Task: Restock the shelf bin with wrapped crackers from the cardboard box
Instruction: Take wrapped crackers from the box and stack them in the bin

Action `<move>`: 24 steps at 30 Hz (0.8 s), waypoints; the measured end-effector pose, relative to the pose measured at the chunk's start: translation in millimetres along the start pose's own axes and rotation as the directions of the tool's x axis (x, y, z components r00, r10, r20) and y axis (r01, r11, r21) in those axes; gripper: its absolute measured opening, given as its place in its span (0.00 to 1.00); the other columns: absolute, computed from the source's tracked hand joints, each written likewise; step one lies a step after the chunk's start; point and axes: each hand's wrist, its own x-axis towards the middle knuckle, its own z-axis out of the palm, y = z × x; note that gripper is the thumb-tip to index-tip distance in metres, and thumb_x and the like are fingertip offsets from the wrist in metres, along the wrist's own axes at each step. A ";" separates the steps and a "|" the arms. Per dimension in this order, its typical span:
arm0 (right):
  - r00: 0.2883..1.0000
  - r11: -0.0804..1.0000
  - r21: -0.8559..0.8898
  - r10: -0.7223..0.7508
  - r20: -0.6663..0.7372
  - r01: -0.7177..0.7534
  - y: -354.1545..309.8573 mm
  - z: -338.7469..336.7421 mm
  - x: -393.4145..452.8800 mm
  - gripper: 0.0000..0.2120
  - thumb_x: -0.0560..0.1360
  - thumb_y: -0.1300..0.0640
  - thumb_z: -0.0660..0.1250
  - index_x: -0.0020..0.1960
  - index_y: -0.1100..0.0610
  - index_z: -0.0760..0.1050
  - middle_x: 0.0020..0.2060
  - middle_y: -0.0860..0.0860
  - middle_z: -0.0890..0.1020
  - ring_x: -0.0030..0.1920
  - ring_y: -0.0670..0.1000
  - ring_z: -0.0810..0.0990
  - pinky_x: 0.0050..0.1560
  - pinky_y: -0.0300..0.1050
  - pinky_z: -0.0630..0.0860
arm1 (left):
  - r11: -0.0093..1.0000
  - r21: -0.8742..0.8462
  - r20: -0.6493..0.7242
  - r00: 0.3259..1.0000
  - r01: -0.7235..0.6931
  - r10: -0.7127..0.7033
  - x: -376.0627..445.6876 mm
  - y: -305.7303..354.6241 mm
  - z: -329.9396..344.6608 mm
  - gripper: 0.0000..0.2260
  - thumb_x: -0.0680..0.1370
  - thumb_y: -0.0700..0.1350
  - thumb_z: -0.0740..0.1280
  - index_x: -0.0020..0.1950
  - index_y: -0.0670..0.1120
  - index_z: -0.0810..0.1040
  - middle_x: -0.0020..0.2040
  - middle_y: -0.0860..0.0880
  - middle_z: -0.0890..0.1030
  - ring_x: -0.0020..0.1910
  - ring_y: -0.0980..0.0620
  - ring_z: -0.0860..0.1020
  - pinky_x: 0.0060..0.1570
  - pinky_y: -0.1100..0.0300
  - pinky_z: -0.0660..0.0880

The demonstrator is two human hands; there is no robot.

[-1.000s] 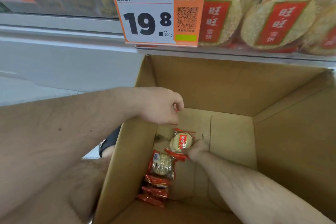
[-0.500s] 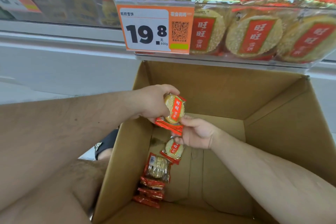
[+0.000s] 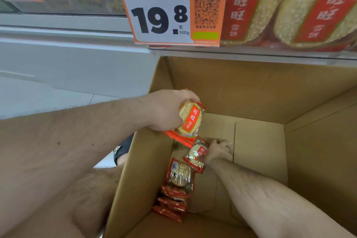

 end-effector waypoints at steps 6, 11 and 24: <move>0.983 0.974 0.196 -0.140 0.115 0.116 23.5 -25.4 3.2 0.17 0.69 0.50 0.74 0.54 0.54 0.76 0.52 0.52 0.82 0.50 0.51 0.80 0.43 0.37 0.74 | 1.000 -0.024 0.034 0.999 -0.011 0.012 -1.8 0.4 -0.2 0.30 0.77 0.41 0.69 0.73 0.63 0.62 0.61 0.54 0.76 0.54 0.52 0.78 0.46 0.58 0.80; 0.951 0.950 0.045 -0.309 0.000 0.309 59.5 -99.6 -31.4 0.16 0.72 0.55 0.72 0.58 0.52 0.74 0.51 0.52 0.81 0.50 0.54 0.79 0.42 0.38 0.69 | 0.997 -0.017 0.033 0.997 -0.071 0.071 -5.5 5.8 -2.5 0.29 0.78 0.40 0.68 0.72 0.64 0.62 0.56 0.54 0.75 0.50 0.54 0.77 0.42 0.60 0.78; 0.806 0.589 0.669 -0.592 -0.026 0.454 103.1 -259.8 -223.3 0.07 0.73 0.65 0.72 0.49 0.58 0.77 0.37 0.54 0.81 0.34 0.49 0.78 0.38 0.42 0.74 | 0.898 -0.265 -0.092 0.936 -0.352 0.340 -32.0 39.3 -20.7 0.33 0.75 0.33 0.69 0.68 0.65 0.66 0.57 0.54 0.79 0.39 0.62 0.78 0.38 0.69 0.72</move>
